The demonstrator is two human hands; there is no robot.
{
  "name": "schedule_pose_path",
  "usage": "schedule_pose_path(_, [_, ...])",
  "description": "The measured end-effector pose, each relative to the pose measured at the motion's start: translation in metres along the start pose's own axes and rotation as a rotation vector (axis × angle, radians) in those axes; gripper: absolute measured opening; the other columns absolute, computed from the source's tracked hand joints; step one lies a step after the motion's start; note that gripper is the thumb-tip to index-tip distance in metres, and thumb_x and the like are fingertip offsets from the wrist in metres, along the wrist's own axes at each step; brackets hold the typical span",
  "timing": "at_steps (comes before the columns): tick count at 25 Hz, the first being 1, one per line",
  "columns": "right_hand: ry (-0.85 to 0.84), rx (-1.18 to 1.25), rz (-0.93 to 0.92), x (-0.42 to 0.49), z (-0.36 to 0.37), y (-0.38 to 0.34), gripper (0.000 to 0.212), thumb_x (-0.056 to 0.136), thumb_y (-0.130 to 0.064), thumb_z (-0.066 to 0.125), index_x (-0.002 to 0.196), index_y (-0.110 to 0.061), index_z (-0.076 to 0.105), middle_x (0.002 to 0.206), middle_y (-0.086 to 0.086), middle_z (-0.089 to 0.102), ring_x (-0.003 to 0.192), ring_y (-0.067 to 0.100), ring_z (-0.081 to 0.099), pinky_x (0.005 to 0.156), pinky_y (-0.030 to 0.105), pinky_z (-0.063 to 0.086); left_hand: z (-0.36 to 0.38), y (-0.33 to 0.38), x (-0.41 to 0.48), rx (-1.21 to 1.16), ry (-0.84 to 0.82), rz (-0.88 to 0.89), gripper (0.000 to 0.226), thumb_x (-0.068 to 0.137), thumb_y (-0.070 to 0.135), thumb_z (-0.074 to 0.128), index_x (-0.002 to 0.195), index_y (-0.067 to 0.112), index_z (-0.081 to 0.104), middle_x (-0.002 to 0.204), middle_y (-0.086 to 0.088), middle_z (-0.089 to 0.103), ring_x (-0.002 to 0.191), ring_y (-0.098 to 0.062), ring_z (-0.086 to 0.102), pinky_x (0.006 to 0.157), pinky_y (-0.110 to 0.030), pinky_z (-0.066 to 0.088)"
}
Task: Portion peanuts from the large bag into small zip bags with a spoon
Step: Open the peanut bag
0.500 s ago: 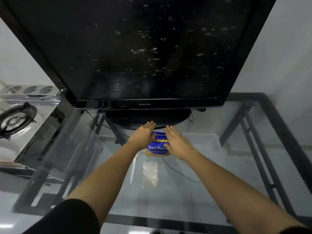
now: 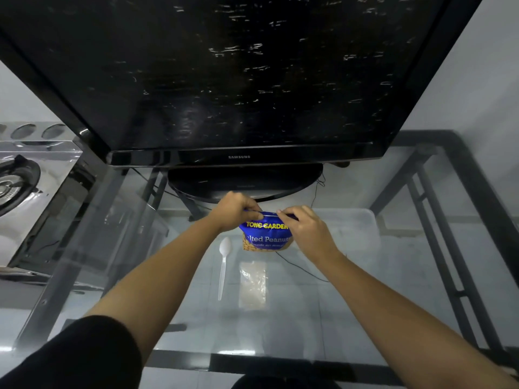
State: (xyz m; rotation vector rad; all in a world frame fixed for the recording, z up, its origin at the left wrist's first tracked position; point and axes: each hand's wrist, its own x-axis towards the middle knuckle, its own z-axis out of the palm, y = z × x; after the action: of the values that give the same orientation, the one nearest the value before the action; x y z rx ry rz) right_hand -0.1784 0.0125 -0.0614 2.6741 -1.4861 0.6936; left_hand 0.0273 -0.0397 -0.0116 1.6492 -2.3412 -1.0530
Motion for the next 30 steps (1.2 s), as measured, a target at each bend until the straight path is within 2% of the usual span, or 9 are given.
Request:
schedule_pose_path(7, [0.115,0.018,-0.029,0.002,0.000,0.011,0.055,0.053,-0.026,0.089,0.100,-0.004,0.068,0.086,0.010,0.068,0.087,0.013,0.050,0.052,0.023,0.053,-0.010,-0.003,0.011,0.047,-0.076,0.065,0.025,0.083,0.026,0.067,0.100,0.008,0.067,0.098,-0.009,0.072,0.091,-0.012,0.065,0.074,-0.026,0.054])
schedule_pose_path(10, [0.123,0.013,-0.051,0.000,-0.001,0.012,0.053,0.055,-0.029,0.087,0.098,-0.004,0.069,0.083,0.009,0.069,0.089,0.013,0.046,0.052,0.022,0.052,-0.014,-0.004,0.012,0.050,-0.092,0.078,0.025,0.082,0.026,0.068,0.100,0.008,0.067,0.096,-0.009,0.073,0.087,-0.010,0.064,0.073,-0.025,0.054])
schedule_pose_path(13, [0.150,0.041,-0.005,0.005,0.000,0.009,0.039,0.060,-0.021,0.086,0.093,-0.004,0.071,0.078,0.009,0.068,0.081,0.014,0.052,0.053,0.025,0.052,-0.015,-0.006,0.014,0.051,-0.117,0.090,0.025,0.082,0.026,0.067,0.100,0.008,0.067,0.096,-0.008,0.073,0.085,-0.007,0.063,0.068,-0.017,0.049])
schedule_pose_path(16, [0.114,0.101,0.111,0.018,-0.001,0.002,0.023,0.067,-0.013,0.081,0.083,-0.004,0.069,0.075,0.009,0.066,0.071,0.025,0.062,0.059,0.028,0.053,-0.016,-0.007,0.018,0.004,-0.165,0.059,0.024,0.082,0.026,0.067,0.099,0.009,0.067,0.096,-0.006,0.072,0.090,-0.012,0.067,0.066,-0.016,0.050])
schedule_pose_path(20, [0.110,0.080,0.020,0.022,-0.004,-0.002,0.019,0.068,-0.020,0.076,0.072,-0.004,0.065,0.068,0.008,0.066,0.067,0.019,0.061,0.054,0.022,0.050,-0.023,0.000,0.021,-0.241,-0.205,-0.015,0.014,0.084,0.027,0.066,0.091,0.016,0.067,0.084,0.007,0.071,0.083,-0.012,0.069,0.064,-0.018,0.054])
schedule_pose_path(22, [0.151,0.052,-0.001,0.021,-0.006,-0.004,0.029,0.073,-0.032,0.055,0.069,-0.006,0.066,0.066,0.005,0.066,0.071,0.009,0.051,0.051,0.018,0.047,-0.024,0.003,0.024,-0.214,-0.234,0.021,0.005,0.086,0.021,0.064,0.089,0.018,0.066,0.084,0.008,0.070,0.082,-0.012,0.068,0.065,-0.019,0.053])
schedule_pose_path(24, [0.175,0.051,0.019,0.021,-0.006,-0.008,0.037,0.073,-0.036,0.042,0.068,-0.007,0.066,0.065,0.004,0.066,0.072,0.009,0.047,0.050,0.016,0.046,-0.023,0.006,0.025,-0.133,-0.258,0.066,0.005,0.087,0.018,0.062,0.090,0.019,0.066,0.087,0.005,0.070,0.082,-0.009,0.067,0.065,-0.017,0.053])
schedule_pose_path(28, [0.178,0.070,0.022,0.021,-0.003,-0.006,0.038,0.074,-0.036,0.043,0.070,-0.007,0.067,0.068,0.004,0.067,0.077,0.011,0.042,0.054,0.017,0.048,-0.018,0.008,0.028,-0.053,-0.228,0.086,0.010,0.087,0.021,0.062,0.092,0.012,0.065,0.090,0.000,0.069,0.079,-0.007,0.065,0.060,-0.013,0.050])
schedule_pose_path(30, [0.176,0.064,0.015,0.018,-0.001,-0.001,0.034,0.074,-0.038,0.055,0.074,-0.007,0.067,0.071,0.004,0.069,0.079,0.011,0.042,0.056,0.018,0.049,-0.013,0.007,0.030,-0.026,-0.179,0.076,0.014,0.089,0.021,0.060,0.094,0.009,0.063,0.090,0.000,0.067,0.076,-0.006,0.062,0.063,-0.015,0.048])
